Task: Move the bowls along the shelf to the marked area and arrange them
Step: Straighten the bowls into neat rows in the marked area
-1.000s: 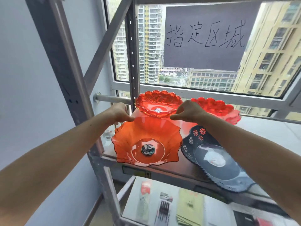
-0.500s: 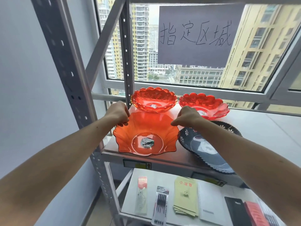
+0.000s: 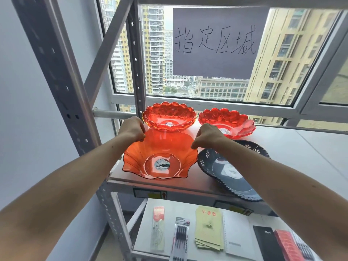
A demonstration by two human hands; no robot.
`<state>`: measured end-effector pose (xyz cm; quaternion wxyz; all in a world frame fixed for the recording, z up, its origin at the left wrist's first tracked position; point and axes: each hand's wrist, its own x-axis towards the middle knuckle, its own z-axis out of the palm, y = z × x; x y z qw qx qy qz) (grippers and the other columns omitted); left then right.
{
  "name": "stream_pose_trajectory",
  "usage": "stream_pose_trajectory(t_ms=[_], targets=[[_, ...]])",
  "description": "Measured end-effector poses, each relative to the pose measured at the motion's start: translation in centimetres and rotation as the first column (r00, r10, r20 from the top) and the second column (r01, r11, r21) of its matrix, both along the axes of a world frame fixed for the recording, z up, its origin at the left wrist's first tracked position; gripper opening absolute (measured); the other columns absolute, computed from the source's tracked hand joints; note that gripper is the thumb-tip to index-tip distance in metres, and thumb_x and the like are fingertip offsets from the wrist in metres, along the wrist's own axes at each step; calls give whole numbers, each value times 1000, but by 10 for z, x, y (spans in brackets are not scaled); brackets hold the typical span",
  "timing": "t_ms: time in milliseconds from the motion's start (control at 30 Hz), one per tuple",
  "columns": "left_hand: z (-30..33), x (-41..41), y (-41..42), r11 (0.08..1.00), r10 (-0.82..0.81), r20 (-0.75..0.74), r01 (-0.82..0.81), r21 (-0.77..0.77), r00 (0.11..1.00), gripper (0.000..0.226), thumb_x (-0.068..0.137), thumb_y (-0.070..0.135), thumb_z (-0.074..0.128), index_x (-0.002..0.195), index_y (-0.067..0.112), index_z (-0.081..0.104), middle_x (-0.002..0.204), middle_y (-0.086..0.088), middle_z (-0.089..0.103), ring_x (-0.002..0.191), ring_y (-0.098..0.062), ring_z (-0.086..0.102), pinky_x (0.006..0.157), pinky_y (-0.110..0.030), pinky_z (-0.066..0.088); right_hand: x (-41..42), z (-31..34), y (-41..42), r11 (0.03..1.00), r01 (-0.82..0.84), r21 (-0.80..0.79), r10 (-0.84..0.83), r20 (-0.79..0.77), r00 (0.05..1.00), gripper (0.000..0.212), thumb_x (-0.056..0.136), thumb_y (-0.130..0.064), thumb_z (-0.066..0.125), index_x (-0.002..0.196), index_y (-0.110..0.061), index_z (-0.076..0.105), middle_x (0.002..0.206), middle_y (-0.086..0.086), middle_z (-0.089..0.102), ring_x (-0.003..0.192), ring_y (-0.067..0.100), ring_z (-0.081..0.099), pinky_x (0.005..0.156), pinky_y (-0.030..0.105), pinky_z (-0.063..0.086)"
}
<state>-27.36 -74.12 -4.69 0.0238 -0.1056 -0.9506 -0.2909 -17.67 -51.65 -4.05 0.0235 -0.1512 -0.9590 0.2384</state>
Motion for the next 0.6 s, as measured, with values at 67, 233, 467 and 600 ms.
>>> stream_pose_trajectory(t_ms=[67,233,467,600], targets=[[2,2,1,999,-12,-41,11,-36,999,20,76,8,74,95,4,74,86,-12,74,74,-22,67,70,-30,54,5,3,3,1000,-5,-24,5,-4,1000,40,66,-33,82,77,5,72,64,9,57,60,21,47,56,29,36],[21,17,19,994,-103,-137,96,-58,985,31,80,22,70,105,5,69,102,-14,73,90,-28,67,82,-37,56,33,18,37,996,76,-56,-79,-56,995,46,73,-37,77,87,7,73,68,13,59,66,20,51,59,29,36],[28,77,86,946,-321,-152,322,-21,935,41,76,27,74,110,4,70,111,-13,72,101,-27,66,87,-31,51,111,19,118,969,245,-35,-247,-80,966,35,71,-34,81,86,-4,75,87,12,74,85,27,67,74,33,51],[14,104,117,928,-371,-118,364,-76,921,45,77,28,74,115,5,70,118,-12,71,107,-27,65,92,-34,50,149,3,142,956,293,-11,-293,-21,956,62,71,-44,80,113,-2,65,117,14,66,106,30,61,87,34,50]])
